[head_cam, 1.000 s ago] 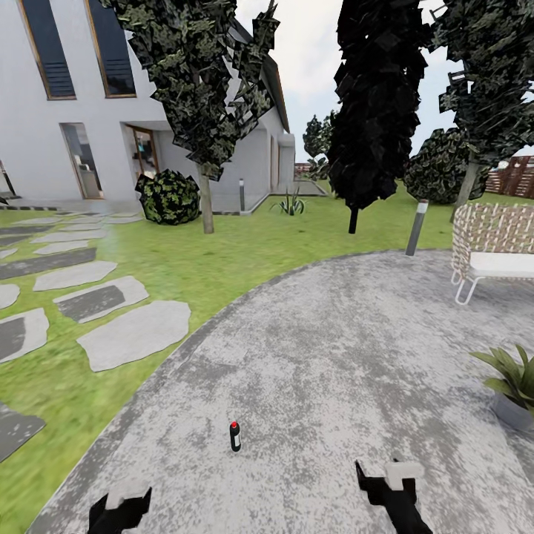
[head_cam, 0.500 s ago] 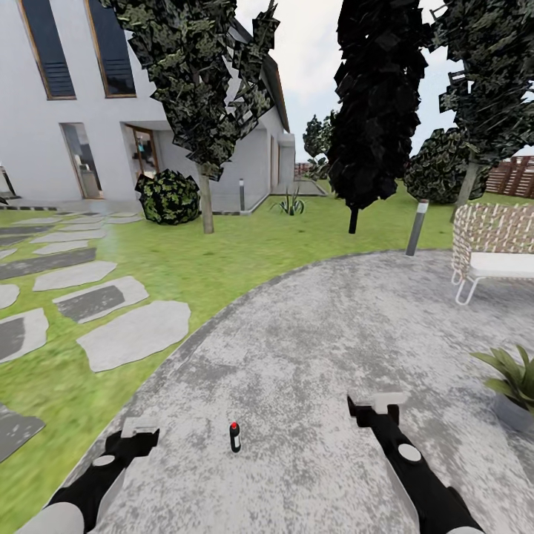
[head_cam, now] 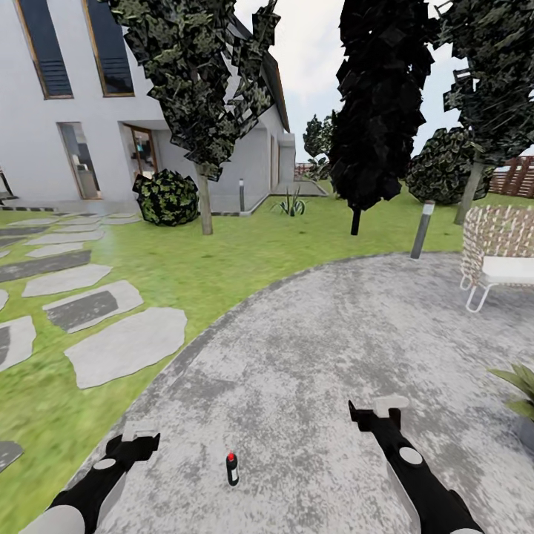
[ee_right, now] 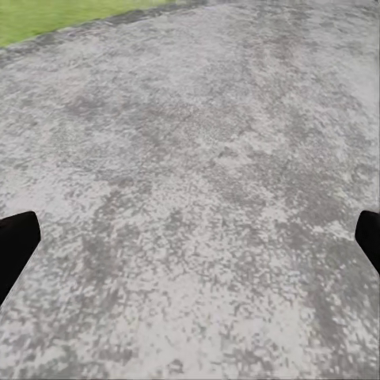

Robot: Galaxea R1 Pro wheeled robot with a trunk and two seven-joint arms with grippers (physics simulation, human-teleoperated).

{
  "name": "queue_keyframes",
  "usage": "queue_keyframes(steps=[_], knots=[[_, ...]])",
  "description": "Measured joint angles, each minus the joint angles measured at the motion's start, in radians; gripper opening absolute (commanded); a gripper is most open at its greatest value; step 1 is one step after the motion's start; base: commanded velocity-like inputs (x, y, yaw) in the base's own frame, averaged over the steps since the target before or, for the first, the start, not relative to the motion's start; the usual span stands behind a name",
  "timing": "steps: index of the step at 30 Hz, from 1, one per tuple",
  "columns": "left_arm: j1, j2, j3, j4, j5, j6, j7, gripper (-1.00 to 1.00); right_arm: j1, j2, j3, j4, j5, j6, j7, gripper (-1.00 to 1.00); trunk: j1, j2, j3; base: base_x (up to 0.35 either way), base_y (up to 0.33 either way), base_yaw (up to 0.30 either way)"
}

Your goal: Pick up the pesticide atomizer in the garden and spray insectifuge to fully cover both potted plants in the garden.

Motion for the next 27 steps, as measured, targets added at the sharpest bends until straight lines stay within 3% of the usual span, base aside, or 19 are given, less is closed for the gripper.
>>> queue_keyframes(steps=[6, 19, 27], knots=[[0.004, -0.003, 0.000, 0.000, 0.000, 0.000, 0.000, 1.00, 0.000, 0.000, -0.001, 0.000, -0.001, 0.000, 0.000, 1.00, 0.000, 0.000, 0.000, 0.265, 0.064, -0.063], [0.006, -0.001, -0.001, 0.000, -0.001, 0.000, -0.013, 1.00, 0.000, 0.000, -0.001, -0.002, -0.001, 0.000, -0.002, 1.00, 0.001, 0.000, 0.000, 0.026, 0.015, -0.181], [0.006, 0.001, -0.001, 0.000, -0.001, 0.000, -0.024, 1.00, 0.000, 0.000, -0.001, -0.003, -0.001, -0.001, -0.004, 1.00, 0.001, 0.000, 0.000, -0.005, 0.235, -0.131]])
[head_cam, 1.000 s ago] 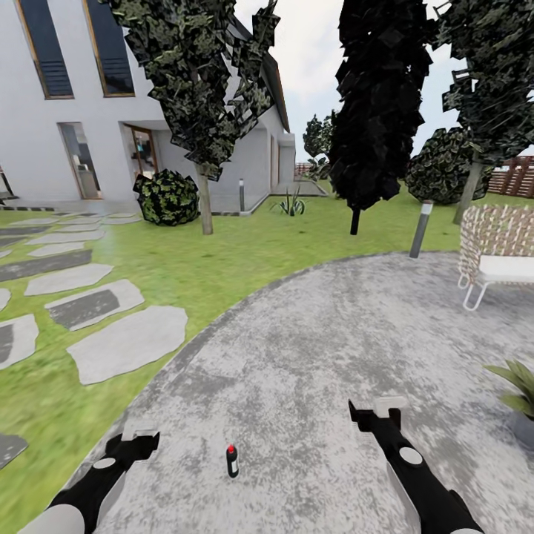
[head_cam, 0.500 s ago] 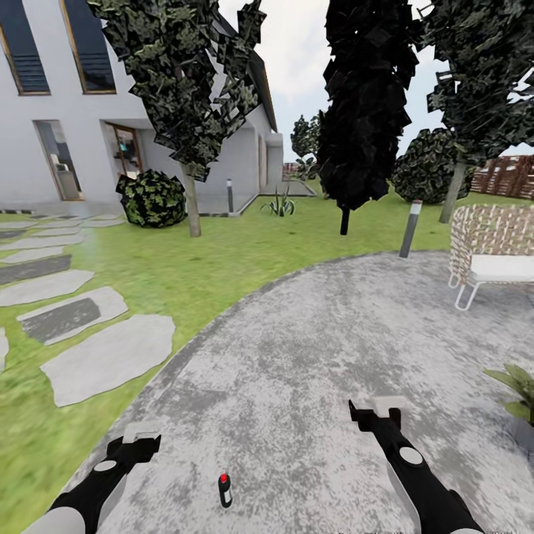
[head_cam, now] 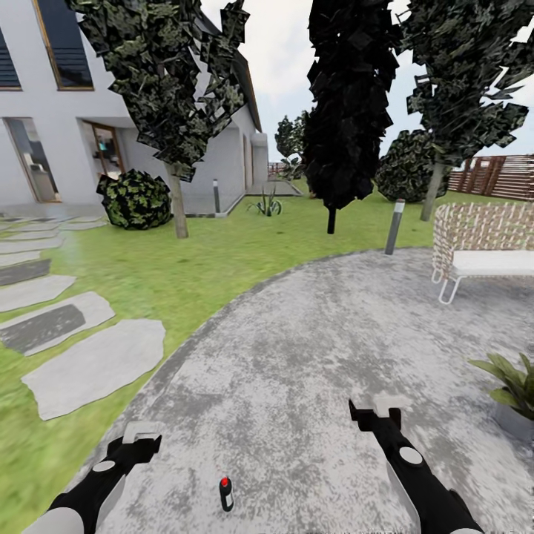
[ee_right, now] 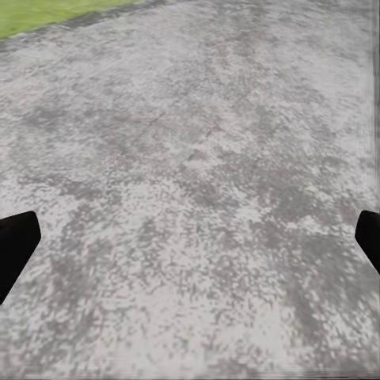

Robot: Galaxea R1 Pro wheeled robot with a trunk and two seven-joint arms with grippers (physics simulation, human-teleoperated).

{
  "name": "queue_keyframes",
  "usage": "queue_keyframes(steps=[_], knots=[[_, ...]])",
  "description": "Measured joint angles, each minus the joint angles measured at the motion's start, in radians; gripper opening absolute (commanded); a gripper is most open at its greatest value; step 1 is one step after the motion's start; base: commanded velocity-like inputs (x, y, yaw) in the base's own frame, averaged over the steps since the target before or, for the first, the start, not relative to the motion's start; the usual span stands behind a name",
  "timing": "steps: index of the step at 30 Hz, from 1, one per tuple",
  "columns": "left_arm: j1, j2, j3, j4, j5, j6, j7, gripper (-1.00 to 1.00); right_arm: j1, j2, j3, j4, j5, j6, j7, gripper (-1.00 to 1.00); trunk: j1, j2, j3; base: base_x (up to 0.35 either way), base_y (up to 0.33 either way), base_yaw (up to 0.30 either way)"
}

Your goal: Pick up the pesticide atomizer in the garden and spray insectifuge to fully cover both potted plants in the garden.

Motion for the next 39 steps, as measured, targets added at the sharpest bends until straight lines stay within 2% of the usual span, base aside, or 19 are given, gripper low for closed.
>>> queue_keyframes(steps=[4, 17, 30, 39], knots=[[0.000, -0.002, 0.000, 0.000, 0.001, 0.000, -0.001, 1.00, 0.000, 0.000, 0.000, 0.000, 0.000, 0.000, 0.000, 1.00, 0.000, 0.000, 0.000, -0.090, 0.295, -0.141], [0.010, -0.006, -0.001, -0.001, -0.001, -0.002, -0.001, 1.00, 0.000, 0.000, 0.000, -0.001, 0.000, 0.002, 0.000, 1.00, 0.000, 0.000, 0.000, -0.007, 0.017, -0.030], [0.011, -0.005, -0.001, -0.001, -0.003, -0.002, -0.001, 1.00, 0.000, 0.000, 0.000, -0.001, 0.000, 0.003, 0.000, 1.00, 0.000, 0.000, 0.005, -0.003, 0.007, -0.246], [0.011, -0.007, -0.001, -0.001, -0.002, -0.002, -0.001, 1.00, 0.000, 0.000, 0.000, -0.001, 0.000, 0.003, 0.000, 1.00, 0.000, 0.000, 0.007, -0.125, 0.178, -0.251]])
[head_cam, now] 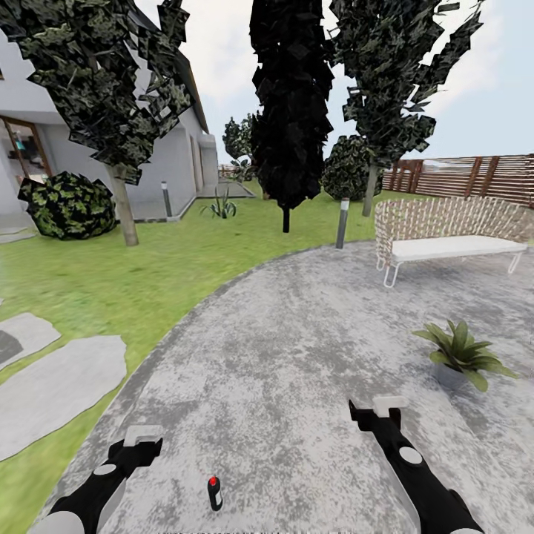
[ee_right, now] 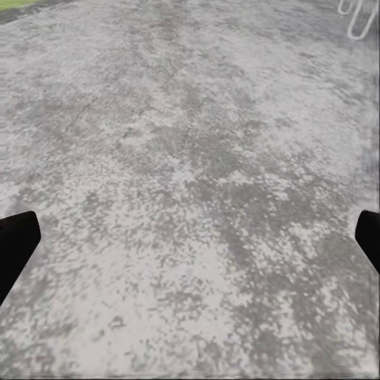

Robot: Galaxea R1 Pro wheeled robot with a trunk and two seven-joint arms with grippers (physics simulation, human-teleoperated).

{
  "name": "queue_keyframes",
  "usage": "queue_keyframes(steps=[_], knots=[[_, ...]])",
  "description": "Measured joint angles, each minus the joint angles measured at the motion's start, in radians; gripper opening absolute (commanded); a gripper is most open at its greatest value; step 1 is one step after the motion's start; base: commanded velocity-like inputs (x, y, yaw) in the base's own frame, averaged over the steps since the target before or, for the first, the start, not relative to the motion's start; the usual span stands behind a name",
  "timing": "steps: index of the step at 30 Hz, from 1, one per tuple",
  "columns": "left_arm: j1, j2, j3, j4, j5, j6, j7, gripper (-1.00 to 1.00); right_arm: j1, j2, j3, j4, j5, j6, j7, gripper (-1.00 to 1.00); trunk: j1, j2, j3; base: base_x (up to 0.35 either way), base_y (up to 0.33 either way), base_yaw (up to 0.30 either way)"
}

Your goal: Pick up the pesticide atomizer in the garden and spray insectifuge to fully cover both potted plants in the garden.

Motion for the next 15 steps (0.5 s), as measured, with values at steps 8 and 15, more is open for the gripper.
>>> queue_keyframes(steps=[8, 15], knots=[[0.000, -0.002, 0.001, 0.000, -0.001, 0.000, 0.000, 1.00, 0.000, 0.001, 0.000, -0.002, 0.000, -0.001, 0.000, 1.00, 0.000, 0.000, 0.000, -0.010, 0.014, -0.021], [0.002, -0.002, 0.001, 0.000, -0.002, 0.000, -0.001, 1.00, 0.000, 0.000, 0.000, -0.001, 0.000, -0.001, 0.000, 1.00, 0.001, 0.000, -0.008, 0.000, 0.000, 0.000]])
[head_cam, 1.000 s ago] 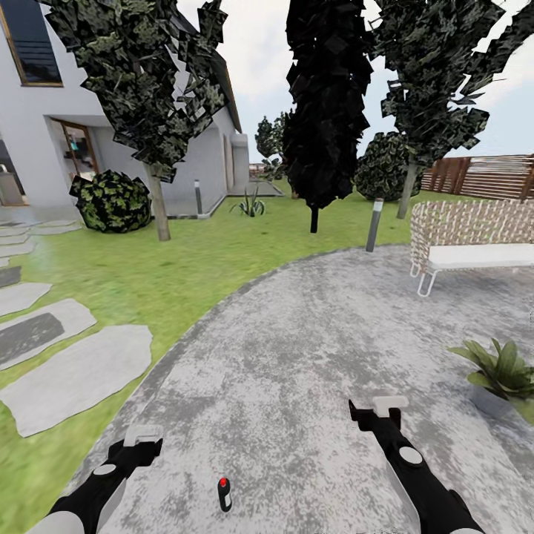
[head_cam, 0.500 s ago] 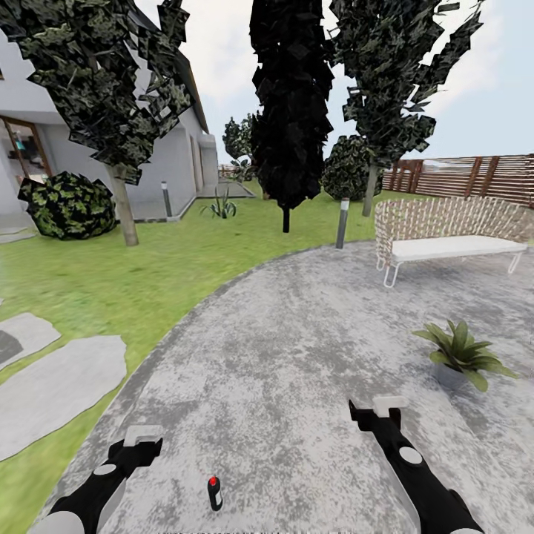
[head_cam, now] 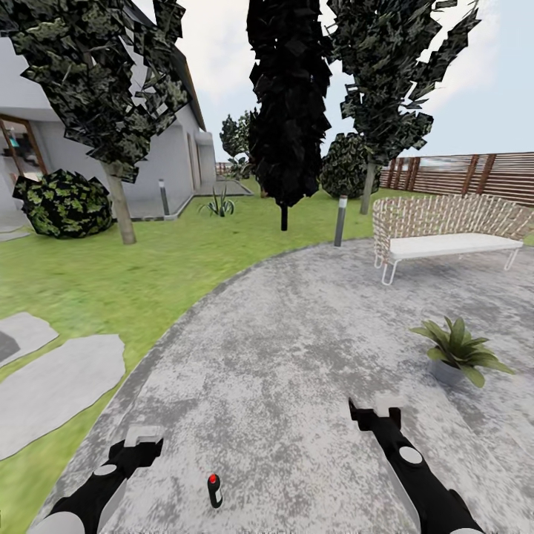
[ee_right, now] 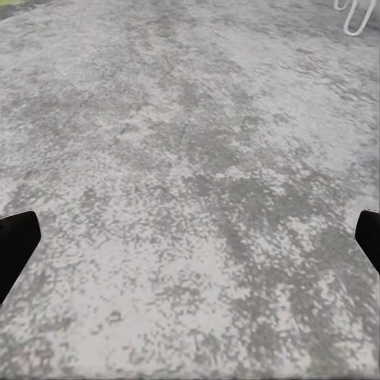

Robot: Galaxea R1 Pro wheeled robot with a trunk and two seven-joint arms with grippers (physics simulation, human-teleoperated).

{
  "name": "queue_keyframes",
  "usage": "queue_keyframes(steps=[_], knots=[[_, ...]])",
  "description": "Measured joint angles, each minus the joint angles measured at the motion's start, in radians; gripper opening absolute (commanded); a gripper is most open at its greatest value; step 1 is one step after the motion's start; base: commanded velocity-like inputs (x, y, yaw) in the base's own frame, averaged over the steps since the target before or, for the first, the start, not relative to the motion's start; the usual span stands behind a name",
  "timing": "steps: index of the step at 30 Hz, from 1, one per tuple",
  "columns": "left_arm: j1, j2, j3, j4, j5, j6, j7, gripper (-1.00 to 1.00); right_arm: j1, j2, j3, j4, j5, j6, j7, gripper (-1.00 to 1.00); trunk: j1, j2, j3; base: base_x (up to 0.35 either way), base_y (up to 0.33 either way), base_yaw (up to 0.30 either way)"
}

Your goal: Pick up the pesticide atomizer in the garden and spray insectifuge to fully cover both potted plants in the garden.

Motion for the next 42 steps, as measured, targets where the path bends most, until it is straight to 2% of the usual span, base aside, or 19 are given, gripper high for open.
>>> queue_keyframes(steps=[8, 12, 32, 42], knots=[[0.000, 0.000, 0.000, 0.002, 0.000, 0.000, -0.006, 1.00, 0.000, 0.000, 0.000, 0.000, 0.000, 0.000, 0.000, 1.00, 0.004, -0.002, -0.031, 0.000, 0.000, 0.000], [0.000, 0.000, 0.000, 0.003, 0.000, 0.000, -0.029, 1.00, 0.000, 0.000, -0.001, 0.000, 0.000, 0.001, 0.000, 1.00, 0.005, -0.003, -0.048, 0.000, 0.000, -0.048], [0.000, 0.010, 0.000, 0.003, -0.003, 0.000, -0.042, 1.00, 0.000, 0.001, 0.000, -0.001, -0.001, 0.002, 0.000, 1.00, 0.014, -0.008, -0.149, 0.000, 0.000, -0.170], [0.001, 0.012, 0.000, 0.003, -0.003, -0.001, -0.042, 1.00, 0.000, 0.001, 0.000, -0.004, -0.001, 0.000, -0.001, 1.00, 0.019, -0.010, -0.197, 0.000, 0.000, -0.053]])
